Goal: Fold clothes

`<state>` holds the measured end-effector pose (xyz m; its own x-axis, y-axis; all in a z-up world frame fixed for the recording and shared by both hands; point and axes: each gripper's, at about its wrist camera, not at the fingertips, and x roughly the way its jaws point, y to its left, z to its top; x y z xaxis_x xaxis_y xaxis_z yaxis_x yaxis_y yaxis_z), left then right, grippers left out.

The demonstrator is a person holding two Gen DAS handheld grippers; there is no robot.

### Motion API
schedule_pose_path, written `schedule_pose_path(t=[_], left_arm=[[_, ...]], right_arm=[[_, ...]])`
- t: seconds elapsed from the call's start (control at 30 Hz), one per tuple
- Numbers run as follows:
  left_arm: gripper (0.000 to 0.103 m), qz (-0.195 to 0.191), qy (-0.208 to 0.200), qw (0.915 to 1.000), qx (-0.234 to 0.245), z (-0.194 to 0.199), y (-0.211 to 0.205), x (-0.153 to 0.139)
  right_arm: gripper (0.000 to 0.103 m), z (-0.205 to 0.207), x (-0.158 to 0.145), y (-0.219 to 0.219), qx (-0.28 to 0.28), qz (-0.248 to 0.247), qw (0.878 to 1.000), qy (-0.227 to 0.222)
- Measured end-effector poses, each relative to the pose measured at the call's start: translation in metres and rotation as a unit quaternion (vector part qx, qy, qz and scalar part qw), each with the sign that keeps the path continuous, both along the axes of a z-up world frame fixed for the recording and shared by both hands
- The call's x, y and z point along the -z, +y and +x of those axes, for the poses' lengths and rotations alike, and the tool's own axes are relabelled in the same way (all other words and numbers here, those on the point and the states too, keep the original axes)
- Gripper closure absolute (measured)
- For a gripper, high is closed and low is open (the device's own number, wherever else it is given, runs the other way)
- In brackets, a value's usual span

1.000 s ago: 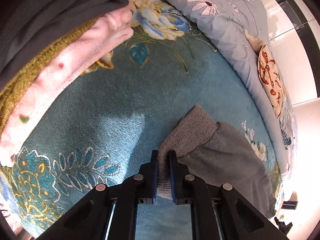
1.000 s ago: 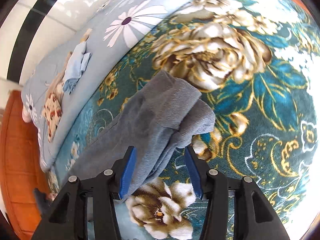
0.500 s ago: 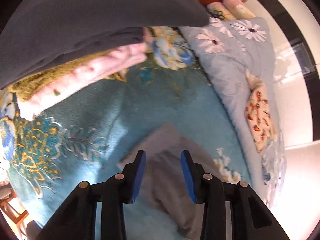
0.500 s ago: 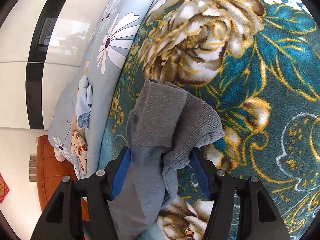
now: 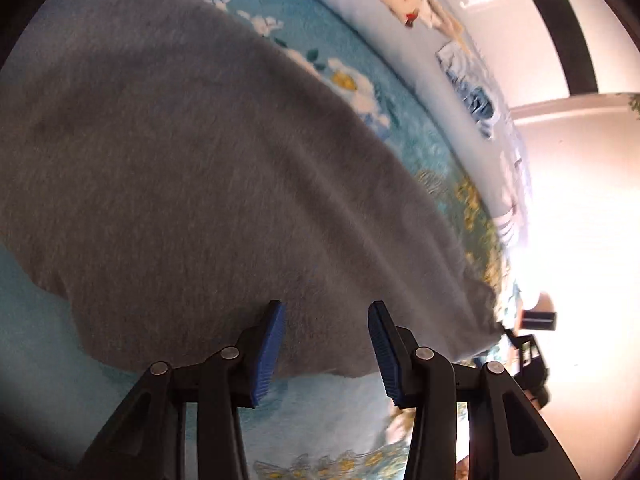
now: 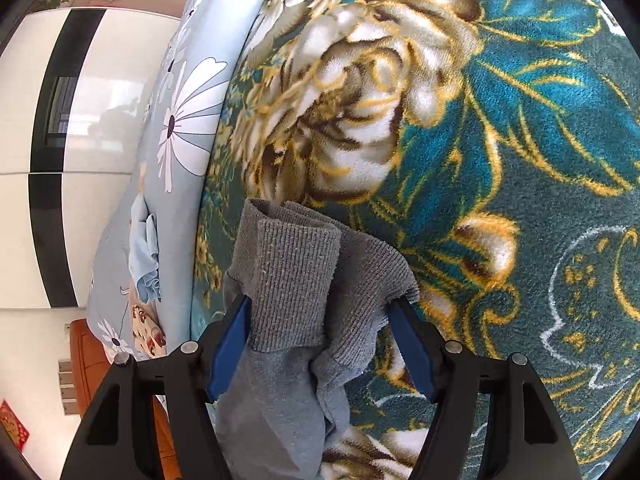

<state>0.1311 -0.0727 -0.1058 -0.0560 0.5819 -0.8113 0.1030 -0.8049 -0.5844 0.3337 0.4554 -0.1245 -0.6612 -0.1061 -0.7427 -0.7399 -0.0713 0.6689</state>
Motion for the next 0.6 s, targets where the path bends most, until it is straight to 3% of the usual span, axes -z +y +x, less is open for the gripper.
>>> schedule_pose_path(t=[0.07,0.1,0.17,0.23,0.33,0.43,0.53,0.6], left_arm=[[0.056,-0.001,-0.015,0.9999,0.002,0.001,0.0,0.006],[0.056,0.006,-0.018,0.9998,-0.003,0.001,-0.003,0.006],[0.056,0.02,-0.014,0.9996,-0.017,0.001,-0.009,0.001],[0.056,0.029,-0.001,0.9989,-0.035,0.001,-0.018,-0.006],[0.056,0.033,0.036,0.9959,-0.076,0.005,-0.039,-0.023],[0.056,0.015,0.1,0.9854,-0.137,0.012,-0.069,-0.051],[0.053,0.01,0.129,0.9706,-0.203,0.021,-0.102,-0.066],[0.052,0.01,0.124,0.9641,-0.235,0.025,-0.119,-0.067]], right_arm=[[0.067,0.0,-0.008,0.001,0.011,0.003,1.0,0.009],[0.069,-0.005,-0.018,-0.002,0.005,0.018,1.0,0.01],[0.083,-0.014,-0.038,-0.008,-0.009,0.05,0.999,0.012],[0.085,-0.037,-0.074,-0.027,-0.077,0.123,0.989,0.012],[0.086,-0.079,-0.127,-0.084,-0.203,0.218,0.953,0.056],[0.086,-0.116,-0.163,-0.159,-0.319,0.263,0.902,0.128],[0.086,-0.148,-0.16,-0.236,-0.401,0.255,0.865,0.163],[0.086,-0.168,-0.141,-0.284,-0.442,0.25,0.849,0.144]])
